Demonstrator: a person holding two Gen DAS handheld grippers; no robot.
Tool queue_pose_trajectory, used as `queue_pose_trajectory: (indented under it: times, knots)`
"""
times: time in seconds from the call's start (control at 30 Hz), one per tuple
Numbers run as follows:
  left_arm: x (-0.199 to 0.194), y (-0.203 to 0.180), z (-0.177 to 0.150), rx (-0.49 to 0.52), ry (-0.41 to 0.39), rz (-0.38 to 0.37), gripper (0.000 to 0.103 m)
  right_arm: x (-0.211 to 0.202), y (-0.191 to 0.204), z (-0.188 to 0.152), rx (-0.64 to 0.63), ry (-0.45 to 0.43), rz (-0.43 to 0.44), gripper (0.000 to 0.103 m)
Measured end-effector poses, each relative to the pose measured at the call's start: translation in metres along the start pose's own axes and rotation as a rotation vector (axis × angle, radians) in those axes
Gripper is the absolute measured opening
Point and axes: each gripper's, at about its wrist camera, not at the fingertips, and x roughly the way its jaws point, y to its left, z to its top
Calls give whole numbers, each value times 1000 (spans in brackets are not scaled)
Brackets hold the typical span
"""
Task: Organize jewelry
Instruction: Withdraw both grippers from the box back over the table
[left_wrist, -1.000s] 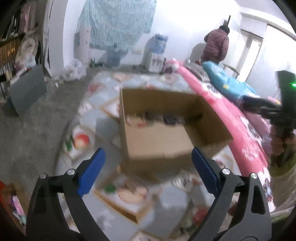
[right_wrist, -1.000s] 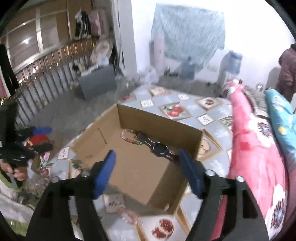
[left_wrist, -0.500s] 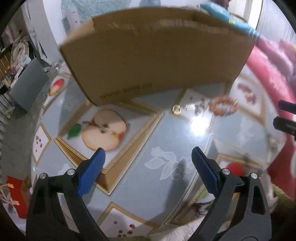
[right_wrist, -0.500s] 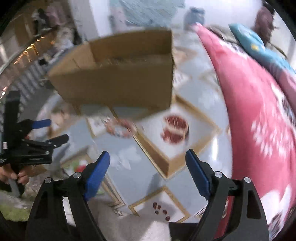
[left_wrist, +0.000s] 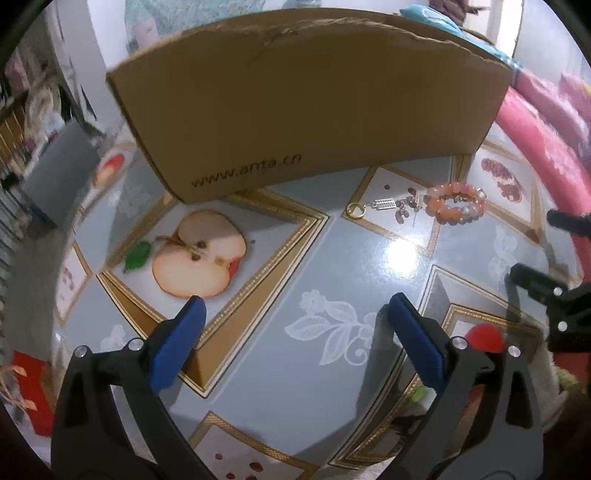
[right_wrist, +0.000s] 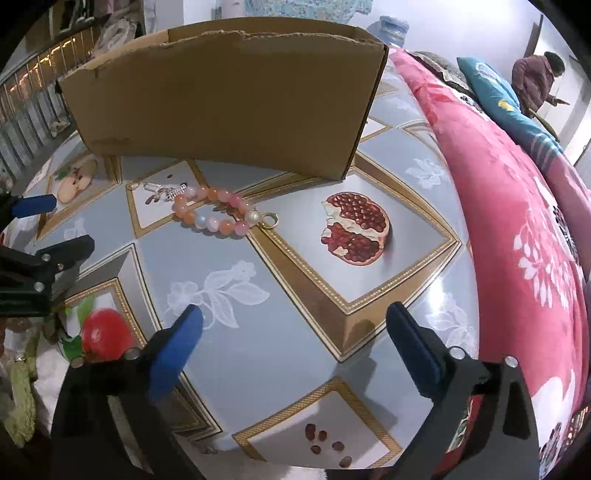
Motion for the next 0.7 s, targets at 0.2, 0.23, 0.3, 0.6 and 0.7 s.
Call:
queue_pose_trajectory:
  times: [0.2, 0.23, 0.3, 0.6, 0.7]
  knots:
    - [-5, 5, -3, 24, -11, -16, 96, 8, -15, 1, 65, 48, 77, 97]
    - [-4, 7, -3, 24, -14, -16, 96, 9, -15, 2, 63, 46, 77, 97]
    - [-4, 11, -4, 26, -17, -17, 96, 9, -15, 1, 64, 44, 79, 97]
    - [-7, 5, -2, 46, -26, -1, 96, -1, -16, 9, 50, -20, 58, 97]
    - [-13, 7, 10, 73, -97, -14, 96, -17, -9, 11, 46, -99, 142, 97]
